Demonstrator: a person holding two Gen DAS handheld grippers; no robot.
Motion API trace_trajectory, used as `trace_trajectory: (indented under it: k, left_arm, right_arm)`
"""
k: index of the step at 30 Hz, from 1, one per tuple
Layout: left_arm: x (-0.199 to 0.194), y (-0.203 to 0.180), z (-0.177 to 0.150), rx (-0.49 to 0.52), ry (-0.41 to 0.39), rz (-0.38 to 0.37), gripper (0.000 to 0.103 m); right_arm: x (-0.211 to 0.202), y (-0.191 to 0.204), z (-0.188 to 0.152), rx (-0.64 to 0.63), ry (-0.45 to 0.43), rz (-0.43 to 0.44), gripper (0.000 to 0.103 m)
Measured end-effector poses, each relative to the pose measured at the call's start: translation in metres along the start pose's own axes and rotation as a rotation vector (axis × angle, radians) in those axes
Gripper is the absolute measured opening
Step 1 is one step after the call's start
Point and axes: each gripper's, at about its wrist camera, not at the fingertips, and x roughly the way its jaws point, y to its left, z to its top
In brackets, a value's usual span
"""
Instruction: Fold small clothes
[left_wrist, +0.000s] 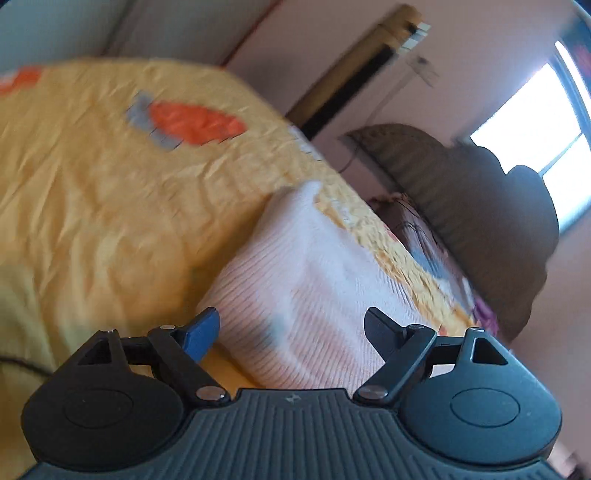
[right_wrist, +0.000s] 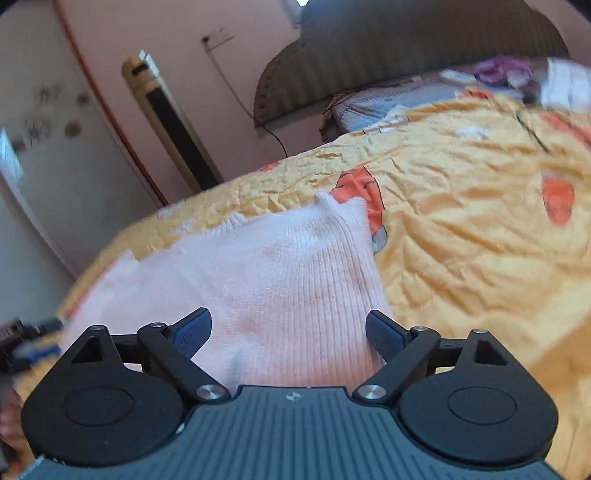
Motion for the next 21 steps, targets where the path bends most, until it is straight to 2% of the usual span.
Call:
trace_trajectory:
  k: [1, 2, 3, 5, 8, 13, 14, 15, 16, 17, 18, 21]
  left_arm:
    - [0.001, 0.017, -0.002, -0.115, 0.028, 0.013, 0.086]
    - [0.003, 0.026, -0.005, -0.169, 0.050, 0.024, 0.086]
    - [0.003, 0.027, -0.007, -0.175, 0.039, 0.006, 0.087]
    - [0.007, 0.023, -0.009, -0.179, 0.030, 0.007, 0.090]
    - [0.028, 0.017, -0.005, -0.240, 0.046, -0.046, 0.102]
    - [0.054, 0.000, 0.006, -0.227, -0.011, 0.004, 0.101]
    - [0.056, -0.003, 0.006, -0.209, -0.026, 0.028, 0.097]
    - [0.057, -0.006, 0.007, -0.191, -0.037, 0.071, 0.060]
    - [0.061, -0.006, 0.008, -0.172, -0.018, 0.121, 0.032]
    - [0.064, -0.002, 0.009, -0.178, -0.003, 0.123, 0.032]
    - [0.064, -0.001, 0.010, -0.177, -0.002, 0.115, 0.031]
    - [0.053, -0.008, 0.014, -0.130, 0.000, 0.097, 0.030]
  right_arm:
    - [-0.009, -0.013, -0.005, 0.105, -0.001, 0.038, 0.094]
    - [-0.016, -0.030, -0.013, 0.232, 0.003, 0.065, 0.094]
    - [-0.018, -0.042, -0.021, 0.325, 0.014, 0.073, 0.091]
    - [-0.017, -0.056, -0.034, 0.426, 0.031, 0.077, 0.089]
    - [-0.003, -0.053, -0.036, 0.414, 0.023, 0.073, 0.091]
    - [0.034, -0.043, -0.020, 0.462, 0.003, 0.082, 0.099]
    - [0.040, -0.040, -0.017, 0.459, -0.011, 0.066, 0.098]
    - [0.046, -0.036, -0.012, 0.455, -0.018, 0.052, 0.095]
    - [0.049, -0.033, -0.012, 0.442, -0.030, 0.028, 0.089]
    - [0.051, -0.029, -0.011, 0.428, -0.034, -0.020, 0.068]
    - [0.053, -0.026, -0.011, 0.416, -0.017, -0.073, 0.036]
    - [0.056, -0.026, -0.014, 0.408, -0.010, -0.075, 0.030]
